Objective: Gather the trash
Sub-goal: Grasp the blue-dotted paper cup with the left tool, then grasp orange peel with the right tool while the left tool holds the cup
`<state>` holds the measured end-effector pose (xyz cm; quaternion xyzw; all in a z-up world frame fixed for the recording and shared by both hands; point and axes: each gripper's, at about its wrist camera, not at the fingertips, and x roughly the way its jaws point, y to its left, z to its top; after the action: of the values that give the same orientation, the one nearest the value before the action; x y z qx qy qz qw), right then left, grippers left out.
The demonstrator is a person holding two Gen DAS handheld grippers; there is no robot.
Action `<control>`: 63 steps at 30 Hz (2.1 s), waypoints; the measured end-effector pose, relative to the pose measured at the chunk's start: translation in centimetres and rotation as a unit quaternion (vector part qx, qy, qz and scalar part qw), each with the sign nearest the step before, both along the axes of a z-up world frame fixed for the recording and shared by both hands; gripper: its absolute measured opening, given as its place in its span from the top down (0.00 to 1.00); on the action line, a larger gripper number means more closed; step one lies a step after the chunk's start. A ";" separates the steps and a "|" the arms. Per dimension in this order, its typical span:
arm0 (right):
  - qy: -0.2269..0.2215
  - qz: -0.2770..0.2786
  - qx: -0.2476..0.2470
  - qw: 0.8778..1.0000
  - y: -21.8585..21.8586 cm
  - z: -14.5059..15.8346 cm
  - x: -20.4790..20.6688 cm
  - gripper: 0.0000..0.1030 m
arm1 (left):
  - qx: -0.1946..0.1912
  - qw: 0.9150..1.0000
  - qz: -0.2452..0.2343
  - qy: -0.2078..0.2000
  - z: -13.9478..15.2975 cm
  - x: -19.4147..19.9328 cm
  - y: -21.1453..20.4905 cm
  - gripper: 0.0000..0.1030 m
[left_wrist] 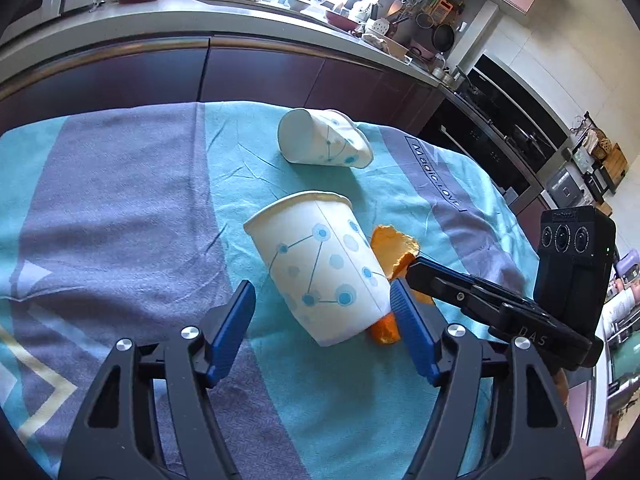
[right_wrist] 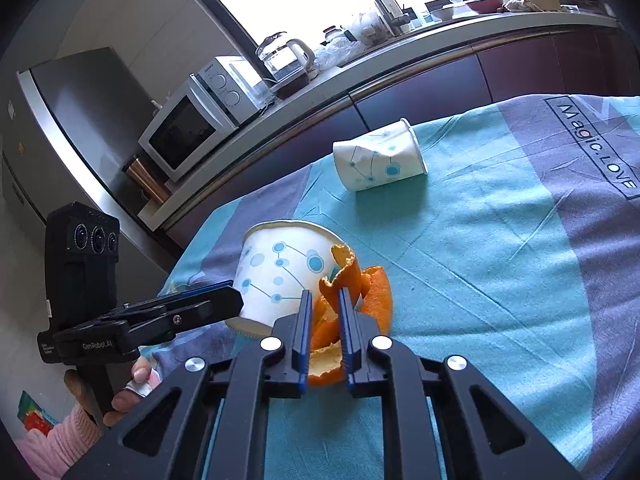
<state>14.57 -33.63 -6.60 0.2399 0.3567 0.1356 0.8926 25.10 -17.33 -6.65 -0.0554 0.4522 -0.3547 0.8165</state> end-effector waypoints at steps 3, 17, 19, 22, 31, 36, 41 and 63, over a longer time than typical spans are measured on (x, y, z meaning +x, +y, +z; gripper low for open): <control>-0.001 0.008 -0.001 1.000 0.4 0.1 0.1 0.91 | -0.016 0.999 -0.018 0.024 -0.8 0.2 -0.4 0.33; -0.008 0.008 -0.003 1.000 0.6 0.3 -0.4 0.96 | -0.017 1.000 -0.008 -0.021 -0.2 -1.7 0.5 0.54; -0.011 0.007 -0.005 1.000 0.6 0.5 -0.5 0.96 | -0.016 0.999 -0.003 -0.030 0.1 -2.1 1.0 0.54; -0.014 0.003 -0.005 1.000 0.4 0.7 -0.7 0.96 | -0.014 0.999 0.003 -0.045 0.6 -2.8 1.8 0.54; -0.014 -0.009 -0.006 1.000 -0.3 0.9 -0.6 0.93 | -0.003 0.996 0.024 -0.083 1.9 -5.0 4.6 0.54; -0.010 -0.016 -0.006 1.000 -0.2 0.8 -0.2 0.76 | -0.003 0.995 0.038 -0.093 2.5 -6.0 6.6 0.54; -0.007 -0.021 -0.029 0.999 0.6 0.8 1.0 0.71 | 0.004 0.994 0.048 -0.100 2.3 -6.9 7.8 0.54; -0.008 -0.045 -0.067 0.997 1.6 1.5 1.5 0.66 | 0.013 0.988 0.093 -0.119 2.9 -10.3 15.4 0.54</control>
<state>16.07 -31.98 -5.10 0.1941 0.3466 0.0728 0.9148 14.81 -1.97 -3.78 -0.0435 0.3493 -0.2755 0.8945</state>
